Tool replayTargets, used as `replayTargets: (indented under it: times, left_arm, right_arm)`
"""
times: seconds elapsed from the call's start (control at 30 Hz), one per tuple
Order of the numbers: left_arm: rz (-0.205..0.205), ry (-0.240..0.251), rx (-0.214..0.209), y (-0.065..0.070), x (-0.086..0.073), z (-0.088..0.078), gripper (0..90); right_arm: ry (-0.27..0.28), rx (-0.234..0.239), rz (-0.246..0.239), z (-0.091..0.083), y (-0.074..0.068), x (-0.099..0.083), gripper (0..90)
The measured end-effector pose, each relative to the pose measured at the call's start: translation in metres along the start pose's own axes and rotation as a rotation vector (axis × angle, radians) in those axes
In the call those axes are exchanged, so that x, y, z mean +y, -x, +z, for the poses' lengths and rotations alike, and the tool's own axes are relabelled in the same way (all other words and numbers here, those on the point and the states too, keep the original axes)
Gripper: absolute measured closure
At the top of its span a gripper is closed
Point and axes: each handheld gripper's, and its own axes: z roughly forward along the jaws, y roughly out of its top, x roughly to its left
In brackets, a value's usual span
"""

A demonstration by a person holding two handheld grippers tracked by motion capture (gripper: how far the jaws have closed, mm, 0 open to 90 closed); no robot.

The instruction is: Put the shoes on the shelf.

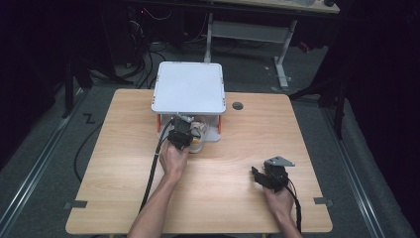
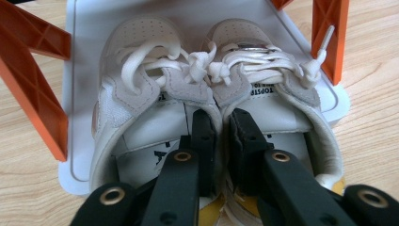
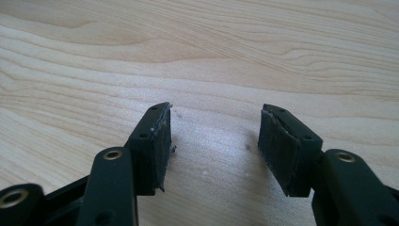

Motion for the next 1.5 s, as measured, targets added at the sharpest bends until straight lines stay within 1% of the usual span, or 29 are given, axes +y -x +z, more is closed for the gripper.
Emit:
replayTargets:
  times: [0.03, 0.07, 0.13, 0.23, 0.27, 0.33, 0.37, 0.5, 0.53, 0.57, 0.63, 0.7, 0.83, 1.03, 1.17, 1.27, 1.37, 1.4, 1.43, 1.47, 1.5]
  left_arm:
    - [0.002, -0.002, -0.002, 0.0000, -0.0002, 0.0011, 81.1]
    - [-0.008, -0.004, -0.003, -0.0008, -0.0007, 0.0020, 80.3]
    - [-0.014, -0.008, -0.004, -0.0011, -0.0004, 0.0021, 79.6]
    - [-0.013, -0.010, -0.002, -0.0014, -0.0006, 0.0024, 78.6]
    - [-0.032, -0.011, -0.009, -0.0028, -0.0004, 0.0029, 77.3]
    - [-0.035, -0.014, -0.012, -0.0038, -0.0003, 0.0031, 74.6]
    - [-0.040, -0.017, -0.014, -0.0045, -0.0001, 0.0033, 74.6]
    - [-0.035, -0.016, -0.010, -0.0054, 0.0003, 0.0030, 68.8]
    - [-0.035, -0.016, -0.010, -0.0054, 0.0003, 0.0030, 65.5]
    - [-0.032, -0.016, -0.011, -0.0056, 0.0003, 0.0027, 65.5]
    - [-0.025, -0.014, -0.005, -0.0051, 0.0005, 0.0020, 58.8]
    - [-0.025, -0.009, -0.003, -0.0049, 0.0003, 0.0021, 56.4]
    - [-0.034, -0.008, -0.025, -0.0067, 0.0010, 0.0011, 48.1]
    - [-0.037, -0.006, -0.032, -0.0052, 0.0007, 0.0010, 40.3]
    - [-0.036, -0.011, -0.044, -0.0057, 0.0008, 0.0003, 36.9]
    - [-0.048, -0.009, -0.059, -0.0082, 0.0011, -0.0007, 35.0]
    - [-0.050, -0.011, -0.063, -0.0088, 0.0012, -0.0012, 34.5]
    - [-0.044, -0.012, -0.057, -0.0087, 0.0012, -0.0015, 34.7]
    - [-0.024, -0.012, -0.040, -0.0073, 0.0009, -0.0019, 34.7]
    - [-0.018, -0.014, -0.033, -0.0058, 0.0005, -0.0022, 35.1]
    - [-0.023, -0.015, -0.037, -0.0060, 0.0005, -0.0022, 35.1]
  right_arm:
    - [0.000, 0.000, 0.000, 0.0000, 0.0000, 0.0000, 44.9]
    - [0.000, 0.001, 0.000, 0.0000, 0.0000, 0.0000, 44.9]
    - [0.000, 0.001, 0.000, 0.0000, 0.0000, 0.0000, 44.8]
    - [0.000, 0.001, 0.000, 0.0001, 0.0000, 0.0000, 44.9]
    - [0.000, 0.000, 0.000, 0.0001, 0.0000, 0.0001, 44.9]
    - [0.001, 0.000, -0.001, 0.0002, 0.0001, 0.0001, 44.8]
    - [0.001, 0.000, -0.001, 0.0002, 0.0001, 0.0001, 44.8]
    - [0.000, 0.002, -0.001, 0.0002, 0.0001, 0.0001, 44.8]
    - [0.000, 0.002, -0.001, 0.0002, 0.0001, 0.0001, 44.8]
    - [0.000, 0.002, -0.001, 0.0002, 0.0001, 0.0002, 44.8]
    - [0.000, 0.001, -0.002, 0.0002, 0.0002, 0.0002, 44.8]
    - [0.000, 0.001, -0.002, 0.0002, 0.0002, 0.0002, 44.7]
    - [0.000, 0.001, -0.002, 0.0002, 0.0003, 0.0002, 44.7]
    - [-0.001, 0.001, 0.003, 0.0002, 0.0000, 0.0002, 44.6]
    - [-0.001, 0.002, 0.003, 0.0003, 0.0001, 0.0003, 44.5]
    - [-0.001, 0.002, 0.003, 0.0003, 0.0000, 0.0003, 44.4]
    - [-0.002, 0.002, 0.002, 0.0003, 0.0001, 0.0003, 44.4]
    - [-0.001, 0.001, 0.002, 0.0004, 0.0001, 0.0003, 44.4]
    - [-0.001, 0.001, 0.002, 0.0004, 0.0001, 0.0003, 44.4]
    - [-0.002, 0.001, 0.003, 0.0003, 0.0000, 0.0003, 44.4]
    - [-0.002, 0.001, 0.003, 0.0003, 0.0000, 0.0003, 44.4]
